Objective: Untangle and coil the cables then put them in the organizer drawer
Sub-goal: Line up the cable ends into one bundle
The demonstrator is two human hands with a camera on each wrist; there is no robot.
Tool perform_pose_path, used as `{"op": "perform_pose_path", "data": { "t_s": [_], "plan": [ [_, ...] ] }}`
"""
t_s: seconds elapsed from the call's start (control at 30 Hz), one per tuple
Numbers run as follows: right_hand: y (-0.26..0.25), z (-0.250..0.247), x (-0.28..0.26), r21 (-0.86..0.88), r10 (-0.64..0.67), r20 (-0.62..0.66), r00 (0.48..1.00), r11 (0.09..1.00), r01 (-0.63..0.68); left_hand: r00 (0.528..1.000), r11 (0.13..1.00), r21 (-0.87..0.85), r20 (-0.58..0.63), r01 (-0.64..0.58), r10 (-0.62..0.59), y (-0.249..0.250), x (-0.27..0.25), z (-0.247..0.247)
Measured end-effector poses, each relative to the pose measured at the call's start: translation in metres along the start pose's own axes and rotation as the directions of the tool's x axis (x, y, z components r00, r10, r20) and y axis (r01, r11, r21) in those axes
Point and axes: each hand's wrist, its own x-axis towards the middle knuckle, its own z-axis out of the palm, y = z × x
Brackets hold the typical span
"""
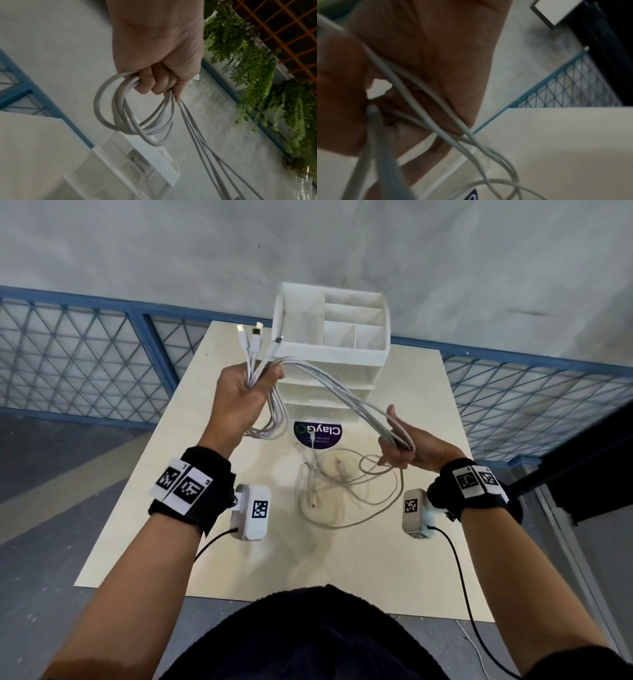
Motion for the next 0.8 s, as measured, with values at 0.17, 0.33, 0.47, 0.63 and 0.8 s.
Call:
{"op": "perform_pose_path", "data": {
  "t_s": [0.17, 0.33, 0.47, 0.63, 0.8],
  "plan": [
    [-0.017, -0.005, -0.01, -0.041, 0.024, 0.073, 0.997, 0.999, -0.021, 0.987, 0.999, -0.019, -0.159, 0.03, -0.033, 0.0, 0.015, -0.011],
    [-0.04, -0.028, -0.023, -0.404, 0.046, -0.315, 0.948, 0.897, -0.178, 0.983, 0.993, 0.064, -0.161, 0.097, -0.085, -0.016, 0.012, -0.012],
    [-0.068, -0.043, -0.036, -0.574, -0.18, -0.562, 0.807, 0.788, -0.224, 0.981, 0.984, 0.089, -0.134, 0.154, -0.142, -0.03, 0.004, -0.001],
    [-0.09, -0.044, -0.042, -0.632, -0.354, -0.668, 0.654, 0.734, -0.249, 0.979, 0.976, 0.103, -0.093, 0.19, -0.18, -0.042, -0.001, 0.004],
    [-0.054, -0.016, -0.014, -0.647, -0.092, -0.432, 0.897, 0.725, -0.237, 0.952, 0.905, 0.301, -0.15, 0.301, -0.267, -0.068, -0.013, -0.005]
  ]
}}
